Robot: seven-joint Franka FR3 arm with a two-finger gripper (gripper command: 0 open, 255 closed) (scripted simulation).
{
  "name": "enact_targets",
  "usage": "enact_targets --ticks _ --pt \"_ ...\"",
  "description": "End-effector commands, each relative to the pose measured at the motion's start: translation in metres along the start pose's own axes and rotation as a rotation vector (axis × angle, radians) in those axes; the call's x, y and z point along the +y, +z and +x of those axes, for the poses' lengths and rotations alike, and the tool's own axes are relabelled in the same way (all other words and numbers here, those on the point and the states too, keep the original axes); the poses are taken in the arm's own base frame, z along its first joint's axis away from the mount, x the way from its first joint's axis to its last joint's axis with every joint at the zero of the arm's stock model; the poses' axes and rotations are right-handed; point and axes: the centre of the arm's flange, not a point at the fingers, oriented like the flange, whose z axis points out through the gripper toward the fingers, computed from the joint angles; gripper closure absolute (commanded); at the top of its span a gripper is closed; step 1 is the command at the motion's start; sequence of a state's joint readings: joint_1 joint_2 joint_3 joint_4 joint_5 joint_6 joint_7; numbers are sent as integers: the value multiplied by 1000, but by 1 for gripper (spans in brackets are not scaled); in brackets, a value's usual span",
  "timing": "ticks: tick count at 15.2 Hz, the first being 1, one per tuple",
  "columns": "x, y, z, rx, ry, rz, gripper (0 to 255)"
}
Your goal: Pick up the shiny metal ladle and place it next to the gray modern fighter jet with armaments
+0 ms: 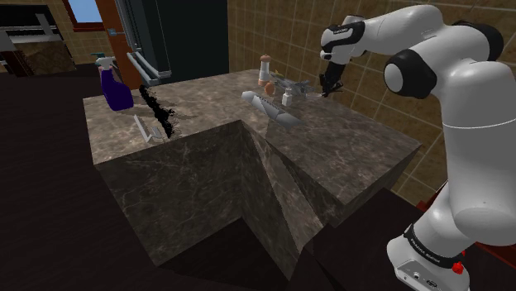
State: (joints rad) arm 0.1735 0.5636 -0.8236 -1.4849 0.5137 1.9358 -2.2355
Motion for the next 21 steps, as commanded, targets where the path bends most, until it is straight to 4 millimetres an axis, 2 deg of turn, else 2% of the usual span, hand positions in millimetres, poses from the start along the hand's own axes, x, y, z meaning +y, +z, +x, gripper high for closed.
enact_targets --ticks 1,14,21 --pt "0 10 0 0 0 0 255" --pt "-8 81 -2 0 0 0 255" --pt "-8 81 -2 0 0 0 255"
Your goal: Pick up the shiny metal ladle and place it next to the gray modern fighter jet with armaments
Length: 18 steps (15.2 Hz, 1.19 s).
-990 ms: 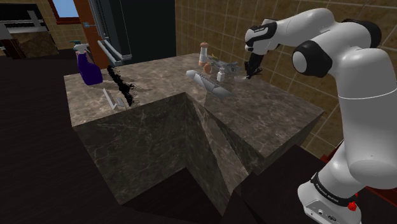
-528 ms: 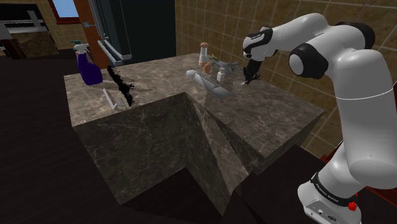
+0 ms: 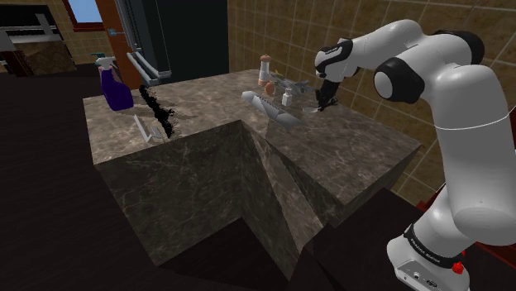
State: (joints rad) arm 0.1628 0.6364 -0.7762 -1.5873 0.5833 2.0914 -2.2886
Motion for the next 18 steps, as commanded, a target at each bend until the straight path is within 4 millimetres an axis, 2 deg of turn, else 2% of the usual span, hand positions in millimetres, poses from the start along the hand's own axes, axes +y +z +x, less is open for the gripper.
enact_targets --ticks 1,2,7,11,18 --pt "0 0 0 0 0 0 255" --pt "0 0 0 0 0 0 0" --pt "0 0 0 0 0 0 0" --pt "0 -50 0 0 0 0 0" --pt "0 -50 0 0 0 0 0"
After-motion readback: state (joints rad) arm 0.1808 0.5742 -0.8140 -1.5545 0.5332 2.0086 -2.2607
